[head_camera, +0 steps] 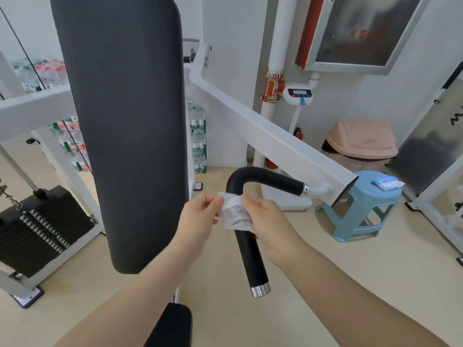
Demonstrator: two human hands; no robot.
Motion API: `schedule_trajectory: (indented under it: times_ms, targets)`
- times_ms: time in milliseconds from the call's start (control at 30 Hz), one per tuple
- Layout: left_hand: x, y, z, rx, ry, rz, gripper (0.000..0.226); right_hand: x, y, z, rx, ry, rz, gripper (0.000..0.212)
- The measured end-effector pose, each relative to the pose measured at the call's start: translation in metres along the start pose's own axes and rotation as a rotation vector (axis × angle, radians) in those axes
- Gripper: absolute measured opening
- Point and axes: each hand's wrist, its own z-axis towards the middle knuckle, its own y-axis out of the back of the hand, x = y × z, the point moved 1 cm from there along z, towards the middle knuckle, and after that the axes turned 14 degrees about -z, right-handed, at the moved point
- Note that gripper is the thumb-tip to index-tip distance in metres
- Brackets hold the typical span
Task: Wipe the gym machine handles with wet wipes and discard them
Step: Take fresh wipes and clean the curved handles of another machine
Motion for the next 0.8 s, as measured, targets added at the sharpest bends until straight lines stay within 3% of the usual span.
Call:
schedule_trajectory:
  times_ms: [233, 400, 600, 733, 800]
  targets:
    - [0.004, 0.006, -0.004, 0.117, 0.088, -0.062, 0.017, 0.016, -0.002, 0.023, 0.014, -0.054, -0.052, 0.031]
    - [0.006, 0.012, -0.007, 0.187, 0.079, -0.058, 0.036, -0.024, 0.009, 0.003, 0.253, -0.034, -0.029, 0.025]
    - [0.002, 0.006, -0.017, 0.178, 0.091, -0.105, 0.024, -0.014, 0.000, 0.006, 0.010, 0.016, -0.095, 0.045]
    - [0.009, -0.001, -0.025, 0.204, 0.096, -0.115, 0.021, -0.045, 0.006, -0.030, 0.273, -0.080, -0.141, 0.024]
    - [0.016, -0.005, -0.030, 0.214, 0.145, -0.161, 0.023, -0.043, 0.015, -0.028, 0.281, -0.051, -0.183, 0.016]
